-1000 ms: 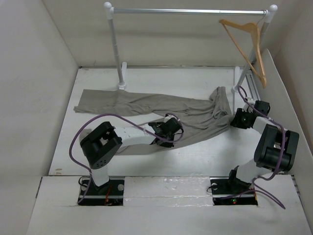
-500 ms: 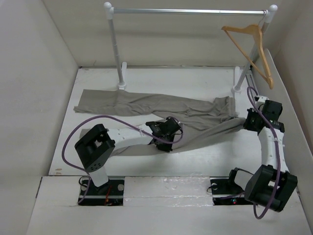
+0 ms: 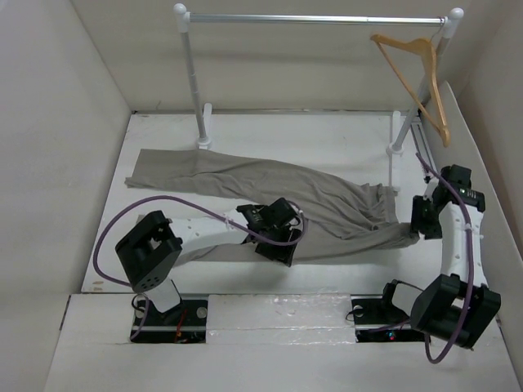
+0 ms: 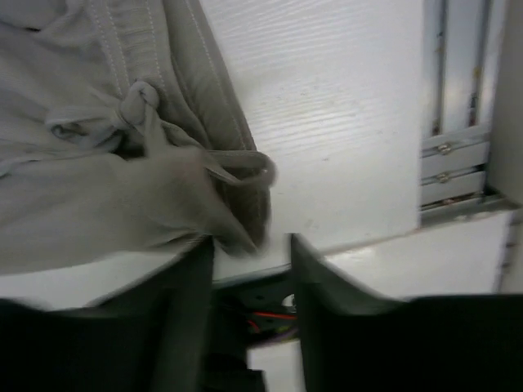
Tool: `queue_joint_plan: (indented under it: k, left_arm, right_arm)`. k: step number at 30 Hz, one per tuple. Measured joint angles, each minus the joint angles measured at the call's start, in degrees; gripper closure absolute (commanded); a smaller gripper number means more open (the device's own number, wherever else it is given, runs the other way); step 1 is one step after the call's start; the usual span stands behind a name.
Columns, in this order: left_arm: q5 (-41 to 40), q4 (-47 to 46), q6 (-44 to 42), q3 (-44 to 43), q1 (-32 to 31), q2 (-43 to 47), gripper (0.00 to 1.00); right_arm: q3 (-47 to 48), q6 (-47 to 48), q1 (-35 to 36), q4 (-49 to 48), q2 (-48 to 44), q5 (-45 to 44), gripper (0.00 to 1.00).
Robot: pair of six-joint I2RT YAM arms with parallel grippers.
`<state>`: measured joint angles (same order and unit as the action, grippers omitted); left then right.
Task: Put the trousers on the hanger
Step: Fold the trousers
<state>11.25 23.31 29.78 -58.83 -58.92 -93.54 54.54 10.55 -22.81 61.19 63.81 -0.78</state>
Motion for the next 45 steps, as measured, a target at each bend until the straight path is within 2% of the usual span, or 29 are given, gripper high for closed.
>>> queue_joint_plan:
  k: [1, 3, 5, 7, 9, 12, 13, 14, 15, 17, 20, 21, 22, 23, 24, 27, 33, 40, 45]
  left_arm:
    - [0.17, -0.11, 0.02, 0.7, 0.0, 0.63, 0.41]
    - [-0.11, -0.13, 0.33, 1.95, 0.0, 2.8, 0.41]
    - [-1.57, 0.28, 1.03, 2.49, 0.09, 6.32, 0.42]
    - [-4.28, 0.26, 2.34, 2.62, 1.01, 11.74, 0.42]
    - [-7.3, 0.02, 3.93, 2.75, 3.52, 17.88, 0.44]
    - [-10.82, -0.37, 6.8, 3.69, 13.46, 26.29, 0.46]
    - [-11.8, -0.33, 7.69, 4.28, 19.19, 28.83, 0.46]
    - [-11.98, -0.26, 7.89, 4.48, 20.44, 29.35, 0.46]
    - [-14.45, -0.31, 9.16, 5.99, 30.62, 33.0, 0.46]
    - [-13.31, -0.07, 9.38, 7.98, 45.05, 36.17, 0.46]
    - [-11.06, 0.85, 8.15, 10.67, 65.53, 37.81, 0.48]
    - [-10.23, 1.46, 7.32, 11.23, 70.38, 37.55, 0.49]
    - [-9.81, 2.21, 6.27, 11.58, 74.9, 36.61, 0.5]
    - [-9.68, 2.89, 5.29, 11.63, 78.36, 35.26, 0.57]
    - [-9.14, 3.34, 4.26, 11.61, 80.5, 33.2, 0.6]
    - [-8.02, 4.07, 1.7, 11.39, 81.5, 25.59, 0.6]
    - [-12.44, 8.33, 0.87, 6.56, 72.3, 11.56, 0.57]
    - [-18.25, 10.69, 2.29, 4.02, 75.52, 6.23, 0.65]
    - [-22.01, 11.21, 3.48, 1.25, 74.99, 3.41, 0.65]
  right_arm:
    - [1.6, -0.15, -0.02, 1.11, 0.74, -1.31, 0.29]
    - [5.88, 0.31, -0.07, 2.86, 2.21, -3.61, 0.16]
    - [11.37, 0.79, 0.02, 3.26, 3.58, -4.13, 0.14]
    - [15.69, 1.22, 1.07, 2.25, 3.98, -2.64, 0.17]
    - [18.56, 1.29, 4.0, 0.96, 3.76, -1.07, 0.5]
    - [18.6, 1.79, 11.43, -1.36, 2.86, 1.86, 1.0]
    - [17.66, 1.84, 14.14, -2.62, 2.34, 3.08, 1.0]
    - [16.15, 2.16, 16.7, -3.96, 1.42, 4.48, 1.0]
    - [14.58, 2.45, 18.71, -4.9, 0.48, 6.16, 1.0]
    - [11.1, 3.28, 23.15, -6.84, -1.7, 8.52, 1.0]
    - [5.7, 4.44, 30.91, -8.83, -4.98, 11.02, 0.84]
    - [4.04, 4.76, 33.44, -9.44, -5.97, 11.96, 0.71]
    - [2.56, 5.09, 35.85, -9.9, -6.82, 12.92, 0.64]
    - [1.2, 5.46, 37.75, -10.4, -7.74, 13.73, 0.57]
    - [-0.02, 5.81, 39.26, -11.17, -8.57, 14.97, 0.5]
    - [-2.91, 6.4, 42.25, -13.97, -10.86, 18.73, 0.47]
    - [-3.65, 8.22, 48.39, -17.42, -11.19, 22.27, 0.46]
    - [-2.4, 9.51, 52.83, -18.99, -11.37, 21.53, 0.46]
    - [-2.4, 9.7, 53.0, -19.26, -11.32, 20.46, 0.46]
